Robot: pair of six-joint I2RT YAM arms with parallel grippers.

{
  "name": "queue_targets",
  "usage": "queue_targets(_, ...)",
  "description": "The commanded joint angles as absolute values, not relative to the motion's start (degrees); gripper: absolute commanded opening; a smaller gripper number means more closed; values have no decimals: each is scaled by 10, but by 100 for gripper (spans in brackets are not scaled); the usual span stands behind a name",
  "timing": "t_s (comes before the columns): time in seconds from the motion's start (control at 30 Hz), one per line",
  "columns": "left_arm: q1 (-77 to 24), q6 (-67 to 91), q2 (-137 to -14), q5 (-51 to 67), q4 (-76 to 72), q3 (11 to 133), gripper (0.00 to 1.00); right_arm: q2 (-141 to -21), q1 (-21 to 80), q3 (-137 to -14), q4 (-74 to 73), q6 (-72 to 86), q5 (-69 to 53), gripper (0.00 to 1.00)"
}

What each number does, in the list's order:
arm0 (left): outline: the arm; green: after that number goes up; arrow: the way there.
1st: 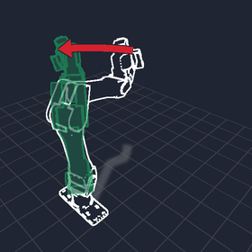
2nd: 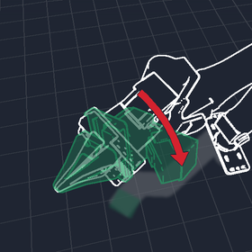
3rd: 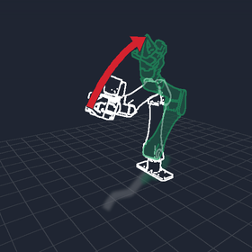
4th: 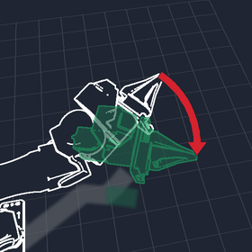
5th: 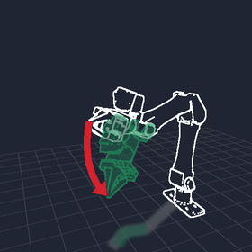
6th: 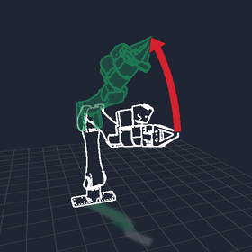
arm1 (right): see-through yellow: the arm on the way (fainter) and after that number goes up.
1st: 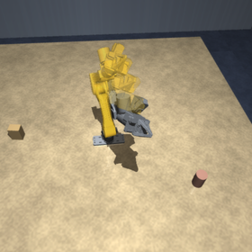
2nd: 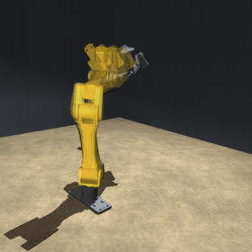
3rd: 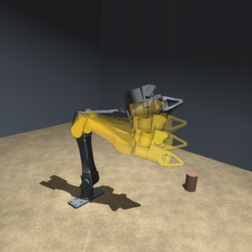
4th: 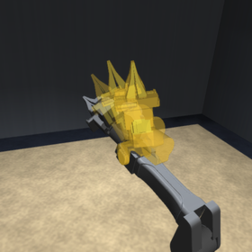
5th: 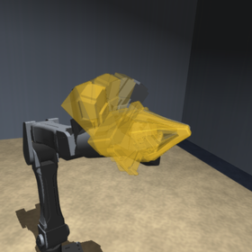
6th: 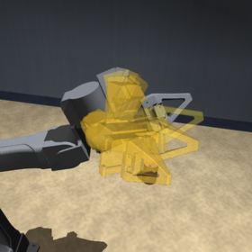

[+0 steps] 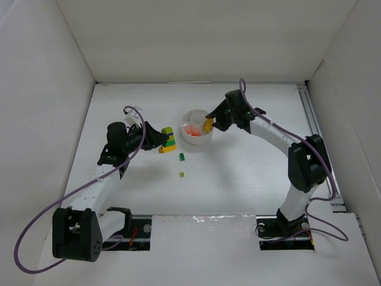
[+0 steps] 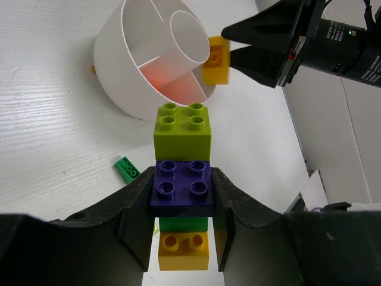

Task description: Sort the legos into containers by color

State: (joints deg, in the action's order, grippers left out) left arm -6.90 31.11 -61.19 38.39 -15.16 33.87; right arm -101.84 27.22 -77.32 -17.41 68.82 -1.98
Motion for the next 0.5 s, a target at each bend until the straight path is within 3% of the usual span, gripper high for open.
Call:
queue_targets(0.0, -62, 311, -609, 390, -174, 359, 15, -1015, 279, -802, -144, 690, -24, 56)
queue_targets(0.23, -62, 311, -614, 396, -179, 359, 15, -996, 279, -777, -113, 690, -39, 60)
queue_targets(0.4, -62, 338, -614, 401, -211, 359, 14, -941, 294, -784, -29, 555, -99, 48)
queue_targets(0.47, -62, 363, -626, 412, -234, 359, 14, -905, 307, -778, -10, 428, -124, 46)
